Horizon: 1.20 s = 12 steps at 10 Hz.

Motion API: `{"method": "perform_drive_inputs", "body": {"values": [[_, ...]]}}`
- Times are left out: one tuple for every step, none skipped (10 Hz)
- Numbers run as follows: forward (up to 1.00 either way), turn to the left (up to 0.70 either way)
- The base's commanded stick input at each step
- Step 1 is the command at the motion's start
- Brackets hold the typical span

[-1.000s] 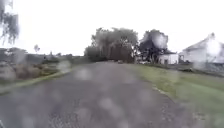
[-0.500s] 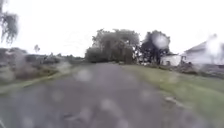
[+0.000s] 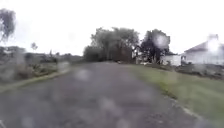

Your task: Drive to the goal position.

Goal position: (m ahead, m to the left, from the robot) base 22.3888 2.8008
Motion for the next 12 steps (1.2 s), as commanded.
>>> {"method": "perform_drive_inputs", "body": {"values": [[1.0, 0.0], [1.0, 0.0], [1.0, 0.0], [1.0, 0.0], [1.0, 0.0], [1.0, 0.0], [1.0, 0.0], [1.0, 0.0], [1.0, 0.0], [1.0, 0.0], [1.0, 0.0], [1.0, 0.0]]}}
